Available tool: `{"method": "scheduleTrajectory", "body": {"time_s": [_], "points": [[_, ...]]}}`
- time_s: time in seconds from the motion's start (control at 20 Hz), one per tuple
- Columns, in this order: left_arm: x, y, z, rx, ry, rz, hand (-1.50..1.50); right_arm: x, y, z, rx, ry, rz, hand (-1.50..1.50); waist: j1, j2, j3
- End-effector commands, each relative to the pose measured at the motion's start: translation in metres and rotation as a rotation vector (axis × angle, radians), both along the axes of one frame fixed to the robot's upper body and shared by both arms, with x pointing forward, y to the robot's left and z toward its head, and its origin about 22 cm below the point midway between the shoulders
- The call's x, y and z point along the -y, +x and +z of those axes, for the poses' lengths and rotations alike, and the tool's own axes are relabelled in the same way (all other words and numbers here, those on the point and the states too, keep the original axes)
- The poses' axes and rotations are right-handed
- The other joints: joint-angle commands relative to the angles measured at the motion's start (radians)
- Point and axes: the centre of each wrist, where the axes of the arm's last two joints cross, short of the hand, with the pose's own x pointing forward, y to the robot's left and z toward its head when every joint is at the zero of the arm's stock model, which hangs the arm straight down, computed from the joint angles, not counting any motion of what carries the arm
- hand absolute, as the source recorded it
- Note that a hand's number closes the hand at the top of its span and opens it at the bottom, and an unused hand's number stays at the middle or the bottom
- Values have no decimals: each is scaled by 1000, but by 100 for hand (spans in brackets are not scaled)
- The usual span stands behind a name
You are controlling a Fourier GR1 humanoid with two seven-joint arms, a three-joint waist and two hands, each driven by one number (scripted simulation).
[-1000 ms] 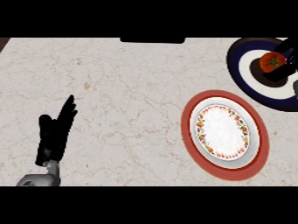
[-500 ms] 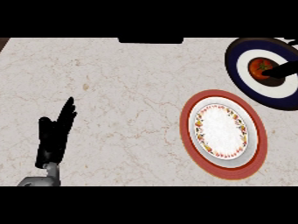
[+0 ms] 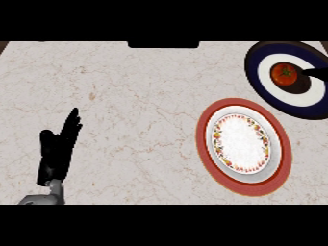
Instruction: Pick the tomato from the plate and place it in the plate
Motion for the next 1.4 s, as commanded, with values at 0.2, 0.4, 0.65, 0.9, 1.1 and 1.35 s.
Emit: {"method": "scheduleTrajectory", "body": {"time_s": [0.2, 0.4, 0.65, 0.9, 1.1, 1.35], "points": [[3, 16, 18, -3, 2, -40, 0, 17, -19, -28, 27, 86, 81, -150, 12, 4, 0], [15, -1, 6, 11, -4, -11, 0, 35, -31, -30, 79, 66, 104, -150, 24, 8, 1], [-7, 18, 5, -9, -3, -29, 0, 39, -44, -50, 49, 34, 78, -150, 9, 6, 0], [7, 7, -9, 2, -2, -9, 0, 10, -31, -63, 22, -13, 4, -150, 8, 3, 0], [7, 20, 1, 20, 1, -2, 0, 17, -36, -65, 29, -11, -25, -150, 9, 5, 0], [21, 5, -3, 7, -9, -25, 0, 30, -39, -54, 0, -42, -73, -150, 16, 6, 1]]}}
